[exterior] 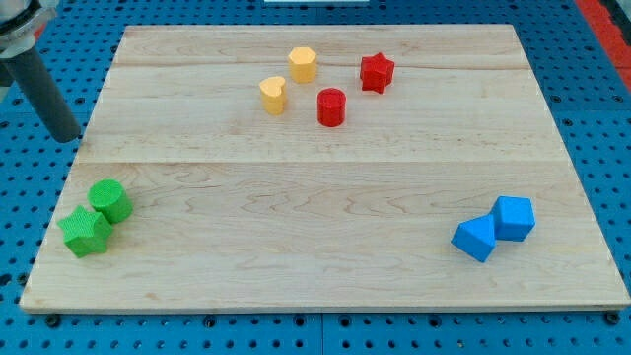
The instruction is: Slide green star towards yellow heart
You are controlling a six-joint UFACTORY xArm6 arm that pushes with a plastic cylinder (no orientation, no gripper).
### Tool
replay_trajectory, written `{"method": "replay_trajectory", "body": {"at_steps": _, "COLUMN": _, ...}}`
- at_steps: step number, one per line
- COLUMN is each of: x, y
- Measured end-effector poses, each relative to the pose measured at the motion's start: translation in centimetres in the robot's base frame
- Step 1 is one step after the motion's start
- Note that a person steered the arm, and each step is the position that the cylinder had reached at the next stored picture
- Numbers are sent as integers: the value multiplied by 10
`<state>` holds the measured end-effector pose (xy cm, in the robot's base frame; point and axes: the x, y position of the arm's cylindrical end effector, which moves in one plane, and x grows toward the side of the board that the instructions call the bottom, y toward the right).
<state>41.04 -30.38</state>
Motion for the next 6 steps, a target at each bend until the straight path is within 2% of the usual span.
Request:
{"method": "replay_trajectory", "body": {"at_steps": 3, "x": 143, "y": 4}}
{"method": "replay_trajectory", "body": {"at_steps": 4, "x": 136, "y": 69}}
{"method": "replay_trajectory", "body": {"at_steps": 6, "x": 81, "y": 196}}
